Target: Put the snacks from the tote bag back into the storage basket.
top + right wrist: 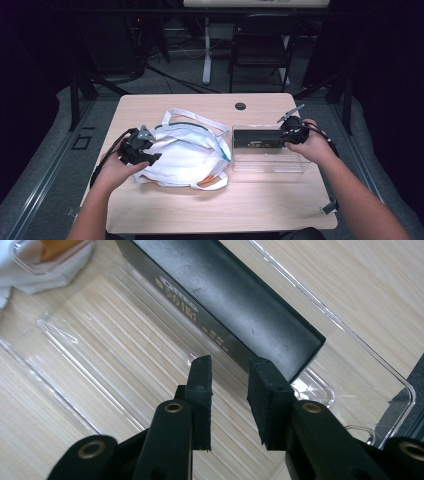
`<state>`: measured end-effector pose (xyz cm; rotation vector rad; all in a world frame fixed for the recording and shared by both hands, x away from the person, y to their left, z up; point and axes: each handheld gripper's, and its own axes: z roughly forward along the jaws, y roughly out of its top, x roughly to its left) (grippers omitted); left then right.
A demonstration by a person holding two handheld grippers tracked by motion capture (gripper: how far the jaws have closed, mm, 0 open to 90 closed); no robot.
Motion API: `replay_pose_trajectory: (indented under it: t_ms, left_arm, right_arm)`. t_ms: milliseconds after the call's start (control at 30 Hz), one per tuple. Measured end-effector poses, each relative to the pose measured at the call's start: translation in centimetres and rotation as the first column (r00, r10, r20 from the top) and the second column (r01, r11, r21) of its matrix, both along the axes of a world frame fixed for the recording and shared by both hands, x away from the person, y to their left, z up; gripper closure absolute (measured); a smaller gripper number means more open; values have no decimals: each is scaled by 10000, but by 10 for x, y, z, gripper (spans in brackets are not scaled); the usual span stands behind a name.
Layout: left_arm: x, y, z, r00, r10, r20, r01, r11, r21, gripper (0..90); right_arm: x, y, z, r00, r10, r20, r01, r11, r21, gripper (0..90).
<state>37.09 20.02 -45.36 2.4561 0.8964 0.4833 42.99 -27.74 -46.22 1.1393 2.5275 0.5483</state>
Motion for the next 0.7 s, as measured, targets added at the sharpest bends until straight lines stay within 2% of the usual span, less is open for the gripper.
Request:
replay_pose_trajectory:
  t_ms: [167, 233, 300, 700]
  left_arm:
    - [0, 2, 2, 10000, 21, 12, -21, 10000, -9, 491]
    - [0, 2, 2, 10000, 53, 75, -53, 10000, -11, 491]
    - [0, 2, 3, 10000, 59, 75, -58, 10000, -37, 491]
    - [1, -1, 3, 10000, -51, 64, 52, 10000, -62, 493]
  right_arm:
    - [-5, 5, 7, 9999, 71, 103, -72, 9999, 128, 722]
    - [-7, 7, 9, 9998, 44, 191, -52, 9992, 388, 720]
    - [-9, 9, 11, 9998, 109, 167, -114, 9996, 265, 719]
    - [-23, 18, 20, 9991, 228, 347, -248, 9979, 593, 720]
